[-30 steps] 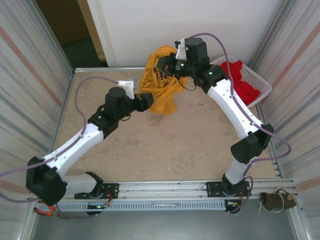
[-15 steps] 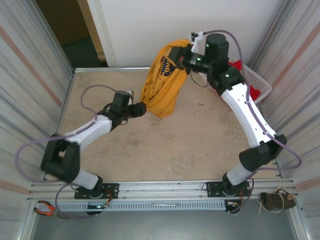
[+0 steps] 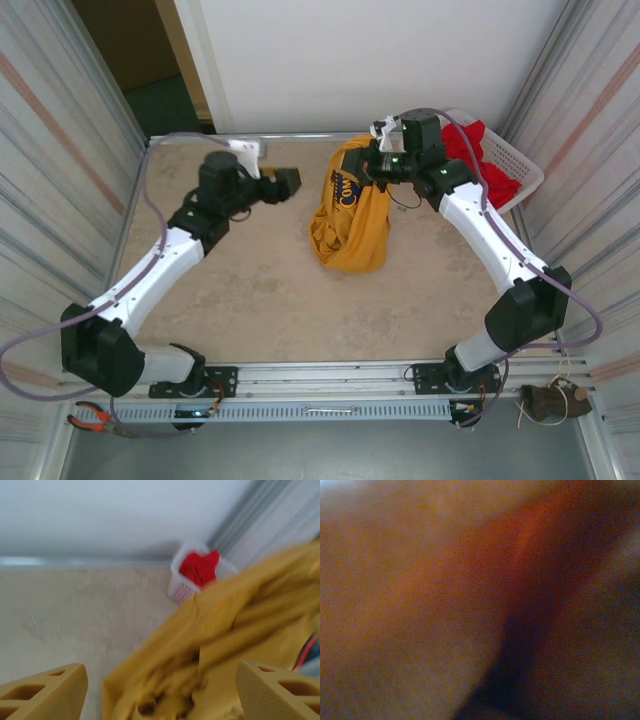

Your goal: Fold the inside-out t-shirt

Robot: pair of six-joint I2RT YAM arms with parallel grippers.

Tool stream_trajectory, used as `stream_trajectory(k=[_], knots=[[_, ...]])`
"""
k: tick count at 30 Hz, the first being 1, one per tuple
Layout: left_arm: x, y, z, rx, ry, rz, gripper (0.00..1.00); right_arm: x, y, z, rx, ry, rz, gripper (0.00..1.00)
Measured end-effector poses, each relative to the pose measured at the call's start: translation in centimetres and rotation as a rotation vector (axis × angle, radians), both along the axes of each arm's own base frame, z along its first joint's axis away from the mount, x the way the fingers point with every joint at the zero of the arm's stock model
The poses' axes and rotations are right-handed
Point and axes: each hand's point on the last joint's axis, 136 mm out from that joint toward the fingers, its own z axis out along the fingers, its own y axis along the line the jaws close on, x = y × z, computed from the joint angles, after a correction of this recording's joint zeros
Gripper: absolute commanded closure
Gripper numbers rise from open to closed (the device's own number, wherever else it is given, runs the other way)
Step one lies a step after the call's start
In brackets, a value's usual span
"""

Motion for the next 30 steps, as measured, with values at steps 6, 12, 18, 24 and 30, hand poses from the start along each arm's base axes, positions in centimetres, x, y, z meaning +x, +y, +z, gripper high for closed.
stream_trajectory(k=[6,12,18,24,30], knots=[[-2.8,-3.0,-7.9,0.044,0.157,-0.061,0.22,-1.3,0.5,1.5,0.015,-0.032,0.022,1.00],[-1.4,-3.5,-10.0,0.043,0.187,-0.031,0.23,-2.0,0.9,2.1,0.021,-0.046,0.038,1.00],[-0.5,-4.1,-12.2,0.036,0.236,-0.009,0.26,-2.2,1.2,2.2,0.019,-0.049,0.042,1.00],[1.1,-5.2,-13.9,0.036,0.296,0.006,1.00,-2.1,1.0,2.5,0.021,-0.058,0.032,1.00],[2.4,-4.9,-6.5,0.007,0.240,-0.004,1.00,-0.5,-2.7,2.6,0.031,-0.097,-0.077,0.69]])
